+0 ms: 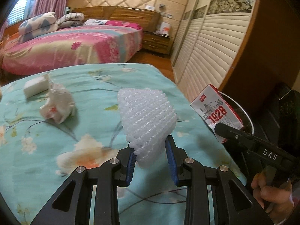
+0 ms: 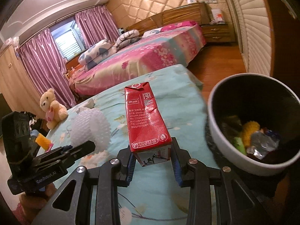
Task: Collect trash
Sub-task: 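Carry the foam net and red carton over the bin while both grippers open to drop them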
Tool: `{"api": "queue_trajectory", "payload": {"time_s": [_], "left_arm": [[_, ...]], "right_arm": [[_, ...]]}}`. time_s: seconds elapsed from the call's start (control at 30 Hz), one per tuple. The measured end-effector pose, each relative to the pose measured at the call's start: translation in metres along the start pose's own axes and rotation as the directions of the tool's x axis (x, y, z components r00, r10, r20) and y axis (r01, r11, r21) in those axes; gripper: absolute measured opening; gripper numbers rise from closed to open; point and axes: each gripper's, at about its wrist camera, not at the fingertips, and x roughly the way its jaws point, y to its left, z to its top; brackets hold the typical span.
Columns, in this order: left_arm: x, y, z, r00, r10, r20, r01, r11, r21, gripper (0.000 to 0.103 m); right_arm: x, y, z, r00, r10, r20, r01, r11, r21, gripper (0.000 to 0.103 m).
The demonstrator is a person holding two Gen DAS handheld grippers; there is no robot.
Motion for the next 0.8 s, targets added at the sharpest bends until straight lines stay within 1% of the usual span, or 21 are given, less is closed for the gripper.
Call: {"api": "queue_trajectory", "payload": {"time_s": [0.1, 0.33, 0.8], "left_arm": [[0.007, -0.012, 0.001, 1.0, -0.017, -0.007, 0.017, 1.0, 0.019, 0.029], [0.019, -0.027, 0.009, 0.999, -0.048, -0.014, 0.049, 0.997, 0.054, 0.029], [0.036, -0.059, 0.015, 0.996, -0.086, -0.022, 0.088, 0.99, 0.112, 0.029]], "right_arm": [[-0.007, -0.007, -0.002, 1.0, -0.015, 0.01, 0.015, 1.0, 0.019, 0.034], [-0.025, -0.022, -0.003, 0.999, -0.04, 0.035, 0.039, 0.998, 0.042, 0.034], [-0.049, -0.058, -0.004, 0.993, -0.09, 0.071, 0.082, 0.991, 0.104, 0.034]]}}
